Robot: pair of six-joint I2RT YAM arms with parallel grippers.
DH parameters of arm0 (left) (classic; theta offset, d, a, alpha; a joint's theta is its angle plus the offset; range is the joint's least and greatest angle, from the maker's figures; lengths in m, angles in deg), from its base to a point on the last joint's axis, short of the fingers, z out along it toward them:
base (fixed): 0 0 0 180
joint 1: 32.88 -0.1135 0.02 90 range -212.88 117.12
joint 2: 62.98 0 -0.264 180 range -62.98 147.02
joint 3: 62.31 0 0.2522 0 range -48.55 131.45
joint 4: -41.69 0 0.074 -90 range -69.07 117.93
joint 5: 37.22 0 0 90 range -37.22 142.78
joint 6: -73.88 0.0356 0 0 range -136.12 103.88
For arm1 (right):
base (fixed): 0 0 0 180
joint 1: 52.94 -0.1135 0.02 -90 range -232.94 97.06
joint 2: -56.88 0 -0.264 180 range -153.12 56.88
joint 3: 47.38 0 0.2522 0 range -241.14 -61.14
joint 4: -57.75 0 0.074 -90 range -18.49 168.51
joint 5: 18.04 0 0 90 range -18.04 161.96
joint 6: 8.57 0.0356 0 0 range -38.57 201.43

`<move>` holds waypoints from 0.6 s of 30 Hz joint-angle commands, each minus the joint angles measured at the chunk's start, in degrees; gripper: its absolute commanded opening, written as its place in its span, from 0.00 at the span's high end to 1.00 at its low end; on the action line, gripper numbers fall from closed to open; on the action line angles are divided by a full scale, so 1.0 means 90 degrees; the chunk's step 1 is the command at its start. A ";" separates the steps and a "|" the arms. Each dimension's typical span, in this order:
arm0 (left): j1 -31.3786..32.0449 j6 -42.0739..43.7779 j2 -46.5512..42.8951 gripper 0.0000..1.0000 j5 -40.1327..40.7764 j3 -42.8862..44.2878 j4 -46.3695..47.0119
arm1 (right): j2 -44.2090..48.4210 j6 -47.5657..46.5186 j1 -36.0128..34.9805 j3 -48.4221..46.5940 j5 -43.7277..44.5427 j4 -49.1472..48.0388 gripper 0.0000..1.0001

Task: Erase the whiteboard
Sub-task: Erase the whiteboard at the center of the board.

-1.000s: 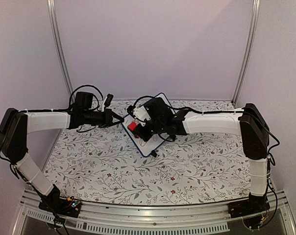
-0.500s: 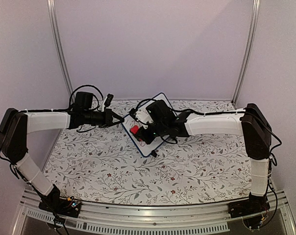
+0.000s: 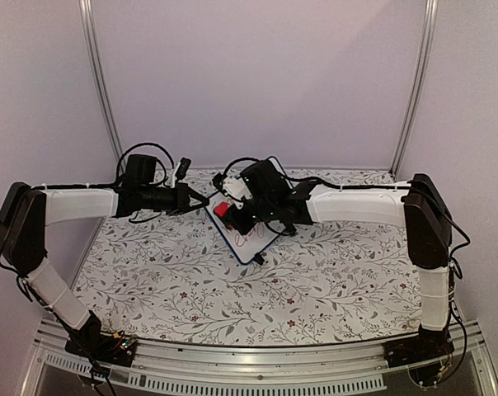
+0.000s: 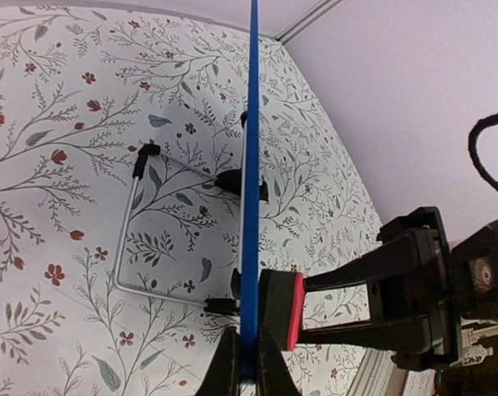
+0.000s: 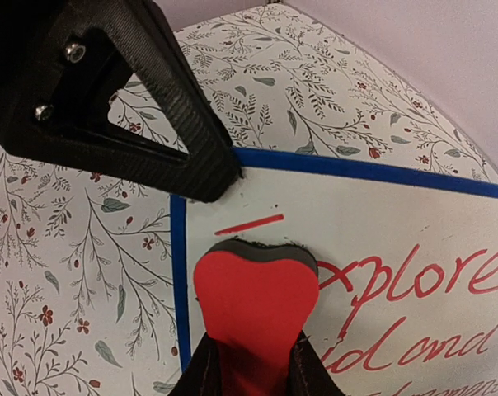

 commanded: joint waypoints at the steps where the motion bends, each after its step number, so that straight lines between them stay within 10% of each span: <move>1: 0.0088 -0.0029 -0.0071 1.00 -0.0190 0.0000 0.0117 | -0.0265 -0.0063 -0.0027 -0.0508 0.0221 0.0061 0.85; 18: 0.0095 -0.0033 -0.0129 1.00 -0.0181 0.0001 0.0111 | -0.0178 0.0068 -0.0026 0.0036 0.0076 0.0156 0.85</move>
